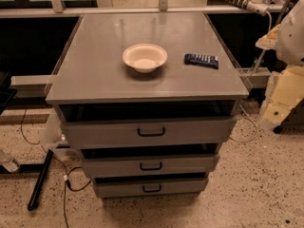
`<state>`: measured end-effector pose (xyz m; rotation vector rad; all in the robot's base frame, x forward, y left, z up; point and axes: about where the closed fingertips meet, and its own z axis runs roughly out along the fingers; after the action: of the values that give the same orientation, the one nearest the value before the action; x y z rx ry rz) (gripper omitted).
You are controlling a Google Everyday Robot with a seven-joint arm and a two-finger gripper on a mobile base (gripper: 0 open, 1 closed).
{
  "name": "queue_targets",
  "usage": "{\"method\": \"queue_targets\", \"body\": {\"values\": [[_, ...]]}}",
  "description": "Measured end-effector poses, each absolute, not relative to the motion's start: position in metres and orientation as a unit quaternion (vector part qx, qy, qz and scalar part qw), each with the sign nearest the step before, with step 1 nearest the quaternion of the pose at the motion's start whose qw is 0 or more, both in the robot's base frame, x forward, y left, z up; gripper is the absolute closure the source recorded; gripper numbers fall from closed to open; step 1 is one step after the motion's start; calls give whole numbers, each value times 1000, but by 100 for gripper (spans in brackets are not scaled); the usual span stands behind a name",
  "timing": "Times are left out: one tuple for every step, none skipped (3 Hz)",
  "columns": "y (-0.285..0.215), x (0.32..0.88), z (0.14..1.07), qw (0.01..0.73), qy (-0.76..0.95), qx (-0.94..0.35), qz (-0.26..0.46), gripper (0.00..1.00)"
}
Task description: Open bottom drawer
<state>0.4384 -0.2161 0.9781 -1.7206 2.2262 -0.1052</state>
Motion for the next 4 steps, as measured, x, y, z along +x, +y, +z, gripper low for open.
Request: {"method": "queue_targets", "body": {"values": [[-213,438,975,167,777,-606,-40,0],[-208,432,945,180,758,-626,-31,0],[-208,427,880,200,730,-653,-4,0],[-215,429,816,230,708,-667,19,0]]}}
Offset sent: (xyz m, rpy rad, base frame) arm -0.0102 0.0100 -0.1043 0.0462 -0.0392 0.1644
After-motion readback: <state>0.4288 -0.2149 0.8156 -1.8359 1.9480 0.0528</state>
